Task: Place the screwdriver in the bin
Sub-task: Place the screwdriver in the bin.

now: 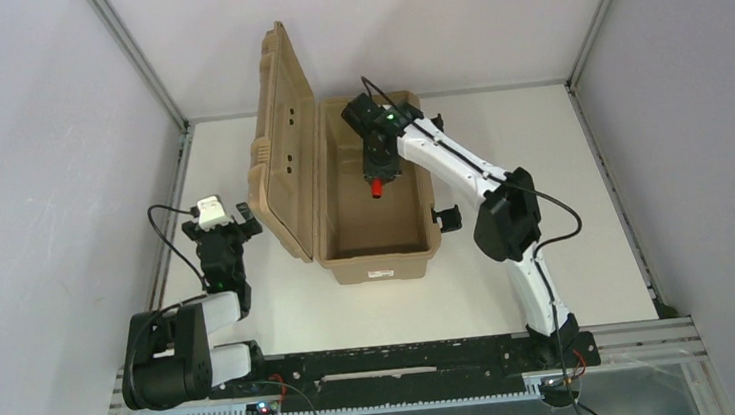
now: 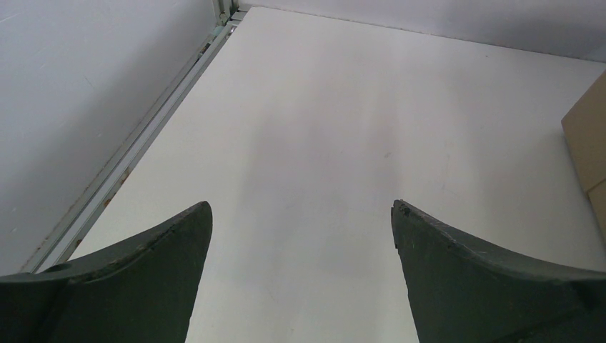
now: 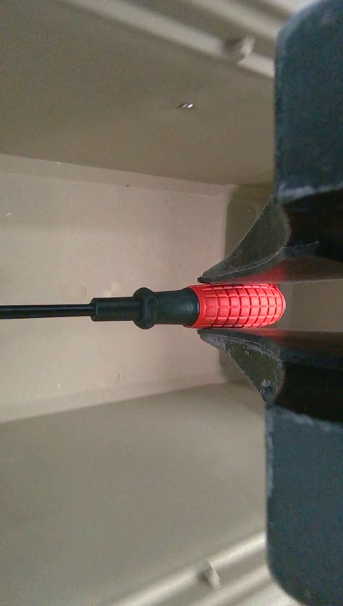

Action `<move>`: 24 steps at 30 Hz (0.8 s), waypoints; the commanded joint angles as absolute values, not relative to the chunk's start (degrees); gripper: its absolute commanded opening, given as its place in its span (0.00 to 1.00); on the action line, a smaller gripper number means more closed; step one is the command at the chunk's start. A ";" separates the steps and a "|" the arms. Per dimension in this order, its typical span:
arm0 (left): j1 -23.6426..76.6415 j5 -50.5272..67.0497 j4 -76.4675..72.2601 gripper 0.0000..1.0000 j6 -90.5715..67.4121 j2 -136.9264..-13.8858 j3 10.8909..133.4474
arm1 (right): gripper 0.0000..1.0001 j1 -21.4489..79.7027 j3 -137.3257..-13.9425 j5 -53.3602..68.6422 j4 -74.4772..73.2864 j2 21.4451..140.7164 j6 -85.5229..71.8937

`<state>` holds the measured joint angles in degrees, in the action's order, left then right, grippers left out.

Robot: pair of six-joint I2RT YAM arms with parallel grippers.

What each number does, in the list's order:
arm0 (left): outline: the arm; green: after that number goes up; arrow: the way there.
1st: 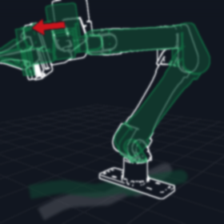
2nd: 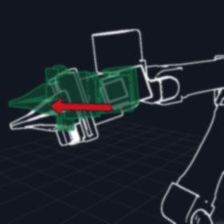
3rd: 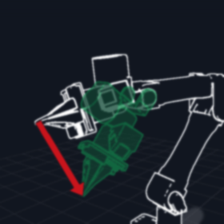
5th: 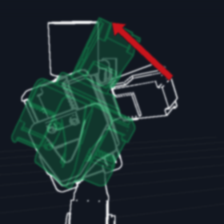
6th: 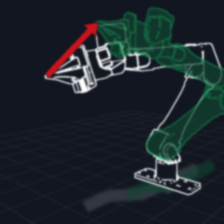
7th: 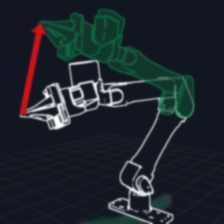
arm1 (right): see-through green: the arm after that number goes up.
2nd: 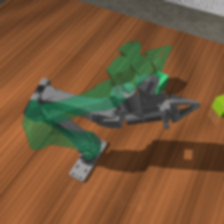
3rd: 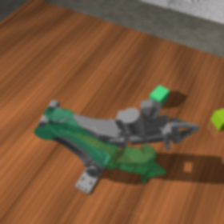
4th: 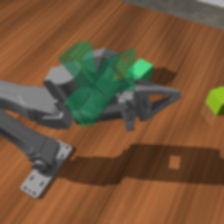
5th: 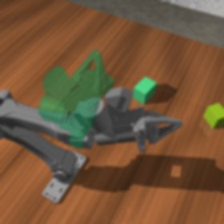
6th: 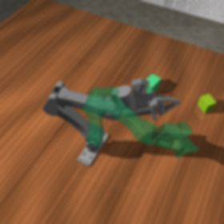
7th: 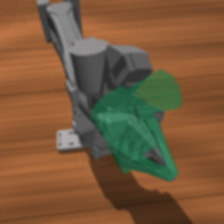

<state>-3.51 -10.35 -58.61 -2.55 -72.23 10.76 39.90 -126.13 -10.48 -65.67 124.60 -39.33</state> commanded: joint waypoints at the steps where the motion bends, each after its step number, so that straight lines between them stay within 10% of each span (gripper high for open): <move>1: -3.60 -10.42 -60.29 1.00 -1.76 -72.07 11.07 | 0.18 40.25 -128.41 -12.26 -66.67 127.12 -40.14; 24: -3.60 -10.42 -60.28 1.00 -1.69 -72.06 11.07 | 0.18 39.89 -124.92 -9.44 -62.55 136.28 -38.66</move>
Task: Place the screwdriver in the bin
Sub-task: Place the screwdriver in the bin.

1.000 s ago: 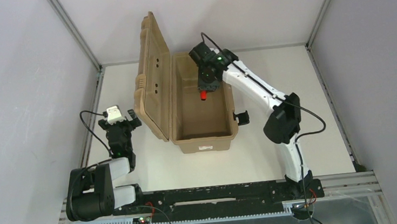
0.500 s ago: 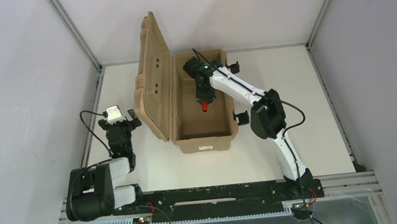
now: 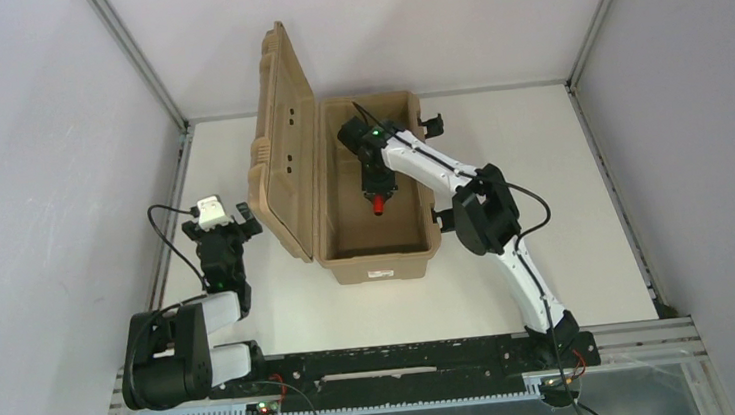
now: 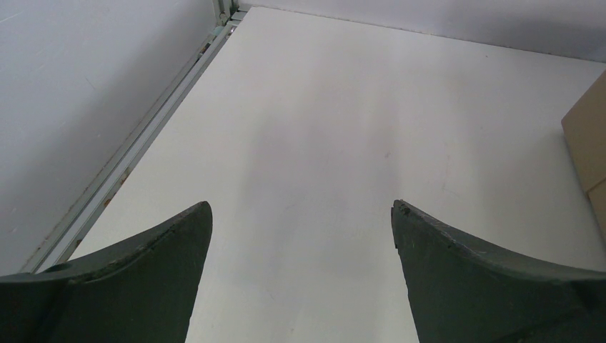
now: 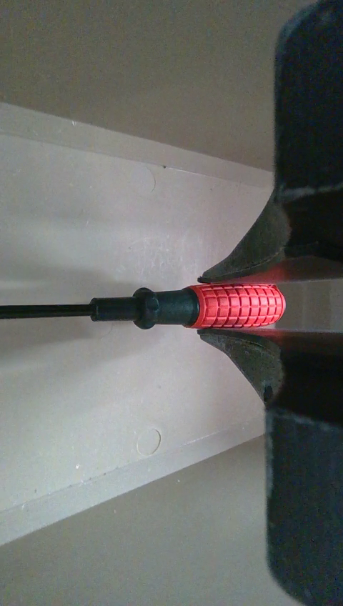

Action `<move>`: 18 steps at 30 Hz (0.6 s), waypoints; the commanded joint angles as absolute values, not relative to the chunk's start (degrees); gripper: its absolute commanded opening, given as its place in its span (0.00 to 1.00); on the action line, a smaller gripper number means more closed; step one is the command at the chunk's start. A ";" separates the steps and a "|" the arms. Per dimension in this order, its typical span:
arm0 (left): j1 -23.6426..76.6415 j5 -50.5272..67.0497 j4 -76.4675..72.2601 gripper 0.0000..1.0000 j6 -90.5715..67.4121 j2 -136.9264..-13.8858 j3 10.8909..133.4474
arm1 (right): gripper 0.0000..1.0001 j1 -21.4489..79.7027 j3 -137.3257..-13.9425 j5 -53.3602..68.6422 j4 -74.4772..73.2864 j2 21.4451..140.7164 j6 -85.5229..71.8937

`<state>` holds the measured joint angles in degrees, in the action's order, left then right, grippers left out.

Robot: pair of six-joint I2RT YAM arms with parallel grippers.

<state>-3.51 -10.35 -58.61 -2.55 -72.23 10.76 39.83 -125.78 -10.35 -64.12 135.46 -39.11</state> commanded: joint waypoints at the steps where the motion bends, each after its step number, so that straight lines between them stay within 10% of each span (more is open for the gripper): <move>1: -3.60 -10.42 -60.29 1.00 -1.74 -72.07 11.10 | 0.18 39.93 -124.59 -9.32 -62.33 136.46 -38.59; 18: -3.61 -10.44 -60.29 1.00 -1.70 -72.03 11.13 | 0.40 39.20 -122.10 -7.33 -60.84 137.11 -38.16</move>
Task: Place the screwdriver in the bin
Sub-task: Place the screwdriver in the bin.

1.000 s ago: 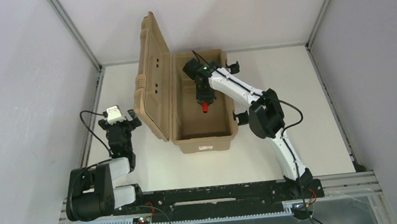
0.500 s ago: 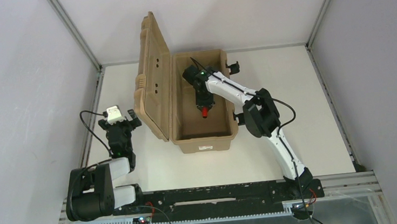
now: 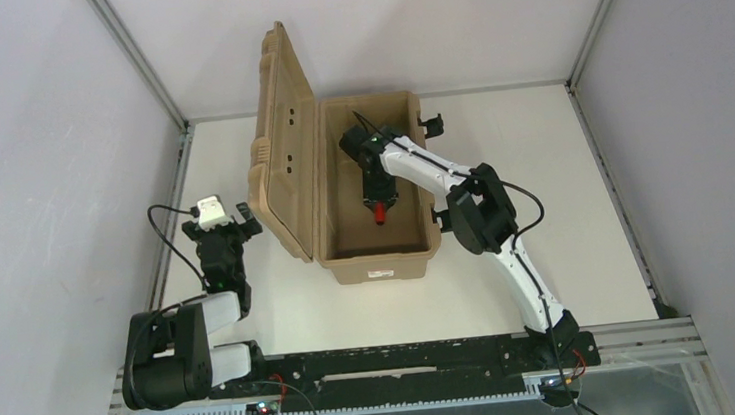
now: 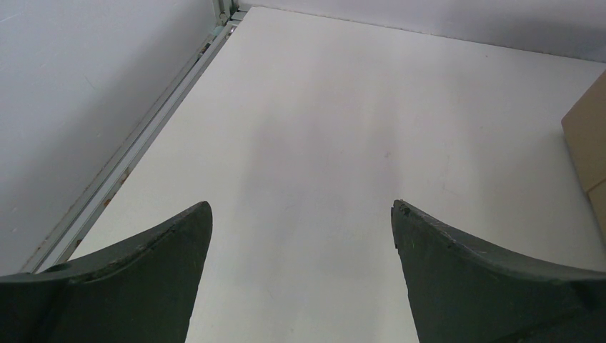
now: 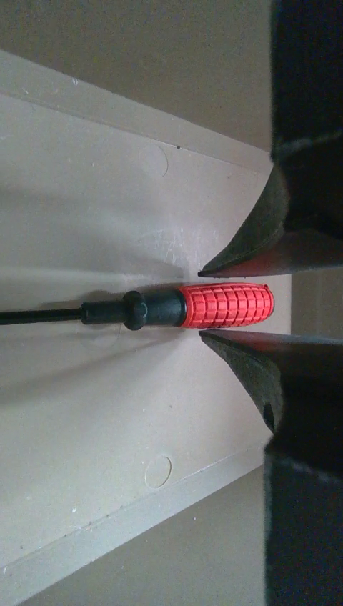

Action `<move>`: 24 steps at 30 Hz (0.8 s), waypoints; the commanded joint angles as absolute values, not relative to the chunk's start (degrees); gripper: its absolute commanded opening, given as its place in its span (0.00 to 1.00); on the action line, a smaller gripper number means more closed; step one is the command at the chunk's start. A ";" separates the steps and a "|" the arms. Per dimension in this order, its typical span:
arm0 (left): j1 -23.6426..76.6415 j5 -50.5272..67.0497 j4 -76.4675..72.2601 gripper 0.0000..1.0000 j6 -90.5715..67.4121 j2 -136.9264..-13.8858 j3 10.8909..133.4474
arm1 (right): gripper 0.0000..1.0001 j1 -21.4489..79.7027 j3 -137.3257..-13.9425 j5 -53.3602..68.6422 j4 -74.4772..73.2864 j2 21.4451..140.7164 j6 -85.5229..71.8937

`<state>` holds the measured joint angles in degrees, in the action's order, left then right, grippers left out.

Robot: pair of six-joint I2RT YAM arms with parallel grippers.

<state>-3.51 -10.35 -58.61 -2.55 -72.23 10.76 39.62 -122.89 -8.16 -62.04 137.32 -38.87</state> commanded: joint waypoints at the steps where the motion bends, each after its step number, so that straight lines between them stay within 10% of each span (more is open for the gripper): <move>1: -3.60 -10.39 -60.29 1.00 -1.71 -72.04 11.05 | 0.41 39.12 -122.07 -7.30 -60.78 137.11 -38.16; 24: -3.60 -10.46 -60.29 1.00 -1.76 -72.06 11.08 | 0.67 38.85 -123.06 -8.20 -59.85 125.96 -35.21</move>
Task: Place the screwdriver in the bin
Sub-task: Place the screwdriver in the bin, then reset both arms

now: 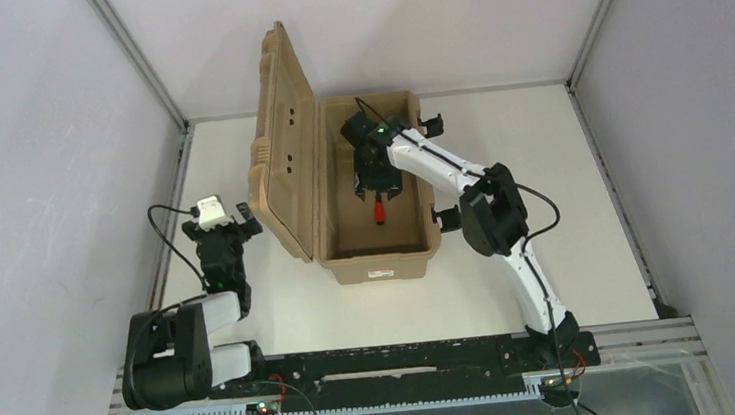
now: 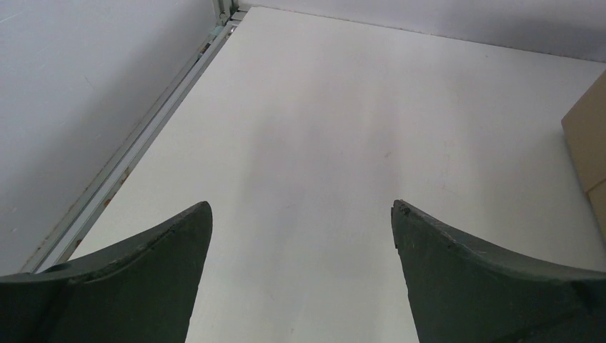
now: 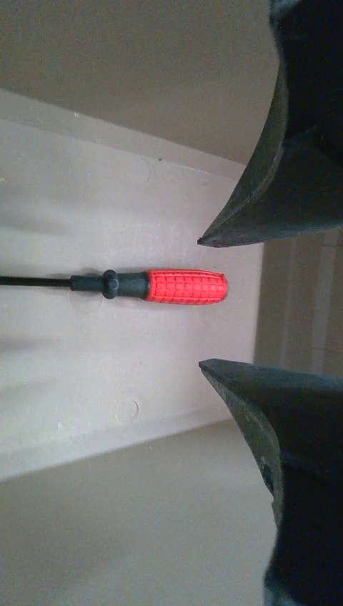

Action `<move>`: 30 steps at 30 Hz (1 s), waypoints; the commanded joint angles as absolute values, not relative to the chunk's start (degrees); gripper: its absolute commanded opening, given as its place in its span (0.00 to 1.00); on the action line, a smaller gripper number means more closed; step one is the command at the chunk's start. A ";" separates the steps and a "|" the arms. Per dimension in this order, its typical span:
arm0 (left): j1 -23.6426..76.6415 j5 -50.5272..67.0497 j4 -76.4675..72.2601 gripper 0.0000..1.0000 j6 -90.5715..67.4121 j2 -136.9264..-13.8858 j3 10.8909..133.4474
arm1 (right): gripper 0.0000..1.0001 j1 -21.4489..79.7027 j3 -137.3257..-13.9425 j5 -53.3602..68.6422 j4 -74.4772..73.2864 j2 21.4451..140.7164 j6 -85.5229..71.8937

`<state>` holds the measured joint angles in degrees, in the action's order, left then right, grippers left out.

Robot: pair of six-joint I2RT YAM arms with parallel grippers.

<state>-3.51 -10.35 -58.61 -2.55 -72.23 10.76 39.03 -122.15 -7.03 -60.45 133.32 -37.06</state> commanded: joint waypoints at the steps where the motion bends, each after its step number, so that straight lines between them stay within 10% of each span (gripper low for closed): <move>1: -3.60 -10.44 -60.29 1.00 -1.71 -72.01 11.02 | 0.69 38.89 -123.25 -8.30 -59.93 125.34 -34.83; 15: -3.63 -10.41 -60.28 1.00 -1.71 -72.04 11.08 | 0.99 38.56 -125.26 -10.59 -60.96 114.41 -28.64; 30: -3.56 -10.43 -60.29 1.00 -1.72 -72.04 11.01 | 1.00 31.34 -116.64 -11.38 -55.65 100.83 -19.53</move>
